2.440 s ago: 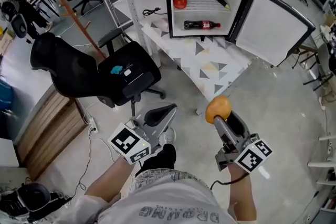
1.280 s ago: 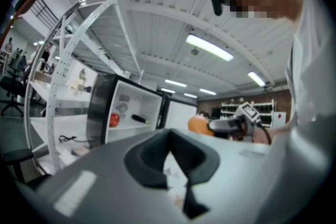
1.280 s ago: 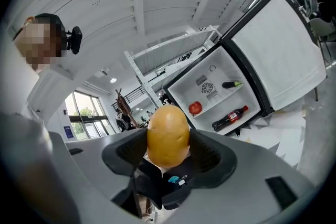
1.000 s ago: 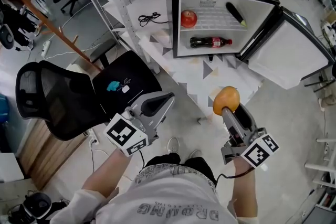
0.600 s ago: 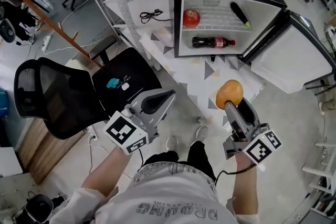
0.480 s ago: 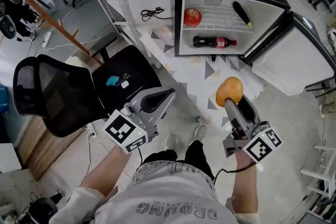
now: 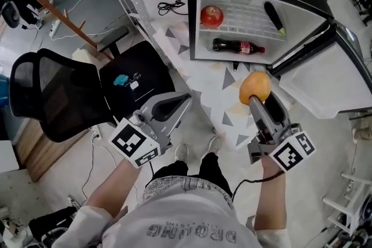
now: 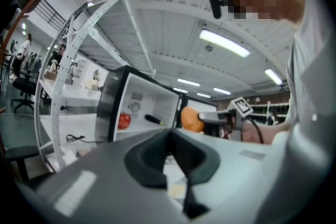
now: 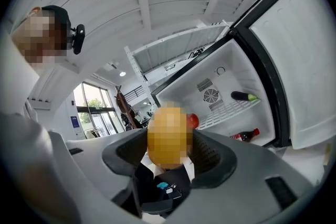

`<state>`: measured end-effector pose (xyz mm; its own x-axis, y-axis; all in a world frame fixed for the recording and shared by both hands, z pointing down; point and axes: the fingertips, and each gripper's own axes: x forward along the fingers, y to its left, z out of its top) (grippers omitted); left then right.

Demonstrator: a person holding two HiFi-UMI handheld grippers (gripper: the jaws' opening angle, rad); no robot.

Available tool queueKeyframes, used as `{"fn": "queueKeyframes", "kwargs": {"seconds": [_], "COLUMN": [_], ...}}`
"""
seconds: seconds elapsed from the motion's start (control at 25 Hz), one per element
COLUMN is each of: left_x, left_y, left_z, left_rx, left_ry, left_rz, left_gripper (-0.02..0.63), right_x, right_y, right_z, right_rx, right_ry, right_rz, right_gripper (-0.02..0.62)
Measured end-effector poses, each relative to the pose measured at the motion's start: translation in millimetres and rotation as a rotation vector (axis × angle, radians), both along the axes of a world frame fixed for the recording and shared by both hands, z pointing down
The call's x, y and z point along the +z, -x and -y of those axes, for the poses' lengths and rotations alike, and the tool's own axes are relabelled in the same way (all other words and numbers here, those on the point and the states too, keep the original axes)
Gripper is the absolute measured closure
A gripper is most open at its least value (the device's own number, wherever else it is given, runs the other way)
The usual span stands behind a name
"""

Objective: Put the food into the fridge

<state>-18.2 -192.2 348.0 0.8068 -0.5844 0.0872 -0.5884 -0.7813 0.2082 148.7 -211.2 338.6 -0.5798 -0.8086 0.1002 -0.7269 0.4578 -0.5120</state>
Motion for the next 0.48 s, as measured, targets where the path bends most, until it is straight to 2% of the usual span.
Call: {"fn": "queueKeyframes", "kwargs": {"seconds": [0.48], "left_x": [-1], "left_y": [-28], "left_z": [49], "left_rx": [-0.115], "left_ry": [-0.024], "left_rz": [0.024], "left_gripper": [0.598], "right_x": [4], "right_y": [-30], "right_z": [75], "right_rx": [-0.092], "right_ry": [-0.022], "right_rz": [-0.043], "right_gripper": [0.342]}}
